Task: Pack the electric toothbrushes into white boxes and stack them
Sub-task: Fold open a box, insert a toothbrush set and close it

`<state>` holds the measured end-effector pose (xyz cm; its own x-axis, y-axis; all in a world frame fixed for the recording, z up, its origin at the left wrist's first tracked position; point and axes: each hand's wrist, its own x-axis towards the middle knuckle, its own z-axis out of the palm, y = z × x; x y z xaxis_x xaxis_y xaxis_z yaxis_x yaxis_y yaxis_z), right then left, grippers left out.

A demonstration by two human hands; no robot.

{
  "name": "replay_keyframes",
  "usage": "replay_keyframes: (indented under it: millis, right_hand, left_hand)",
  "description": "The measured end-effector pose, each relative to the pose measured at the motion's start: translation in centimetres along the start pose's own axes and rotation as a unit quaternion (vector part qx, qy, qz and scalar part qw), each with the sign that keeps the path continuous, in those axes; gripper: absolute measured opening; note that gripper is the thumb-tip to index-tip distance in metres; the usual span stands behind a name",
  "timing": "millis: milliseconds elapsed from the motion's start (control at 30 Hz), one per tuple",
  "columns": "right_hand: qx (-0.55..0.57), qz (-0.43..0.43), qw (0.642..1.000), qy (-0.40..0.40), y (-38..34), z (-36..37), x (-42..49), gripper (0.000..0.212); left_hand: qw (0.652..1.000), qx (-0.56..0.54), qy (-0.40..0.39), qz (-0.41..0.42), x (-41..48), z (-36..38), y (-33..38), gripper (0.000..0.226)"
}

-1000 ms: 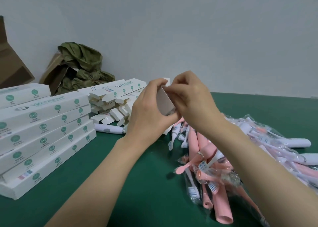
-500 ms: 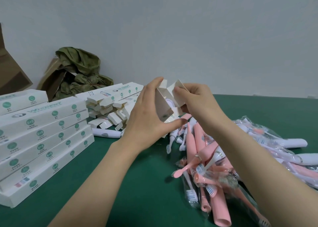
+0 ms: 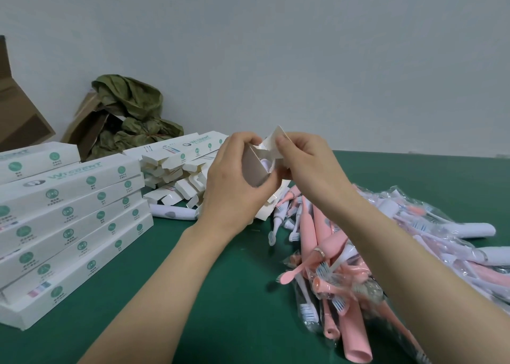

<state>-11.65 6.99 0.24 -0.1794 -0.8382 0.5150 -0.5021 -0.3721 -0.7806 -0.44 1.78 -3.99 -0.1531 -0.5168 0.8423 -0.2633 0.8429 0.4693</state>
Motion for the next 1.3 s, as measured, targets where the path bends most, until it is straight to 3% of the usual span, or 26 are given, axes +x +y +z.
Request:
replay_keyframes:
  millis: [267, 367, 433, 500, 600, 967, 1200, 1300]
  right_hand:
    - [-0.014, -0.037, 0.999, -0.001, 0.1, 1.9, -1.0, 0.026]
    - [-0.028, -0.032, 0.998, 0.039, 1.0, 2.2, -0.7, 0.026]
    - [-0.034, -0.022, 0.998, 0.057, 1.6, 1.9, -0.4, 0.033]
    - [-0.048, -0.03, 0.996, 0.063, 2.0, 1.7, -0.3, 0.039]
    - [-0.075, -0.051, 0.994, 0.054, 2.6, 1.7, -0.3, 0.04]
    - [-0.184, -0.125, 0.975, 0.011, 3.9, 1.7, -0.5, 0.052]
    - [-0.235, -0.112, 0.965, 0.026, 4.8, 3.3, -0.9, 0.053]
    - [-0.226, -0.101, 0.969, 0.023, 4.9, 2.9, -1.2, 0.053]
  left_hand:
    - [0.998, -0.052, 0.021, -0.014, 0.2, -0.1, 0.2, 0.027]
    - [0.996, -0.066, -0.045, -0.048, 0.1, 0.0, -0.6, 0.067]
    - [0.996, -0.013, -0.069, -0.06, 0.1, 0.3, -1.4, 0.089]
    - [0.994, 0.054, -0.05, -0.075, 0.2, 0.5, -1.9, 0.079]
    - [0.995, 0.061, -0.018, -0.079, 0.1, 0.7, -2.0, 0.059]
    - [0.998, 0.036, 0.003, -0.053, -0.1, 1.0, -2.3, 0.06]
    - [0.998, 0.034, 0.012, -0.042, -0.6, 1.7, -3.1, 0.046]
    - [0.998, 0.03, -0.006, -0.046, -0.9, 2.0, -2.9, 0.051]
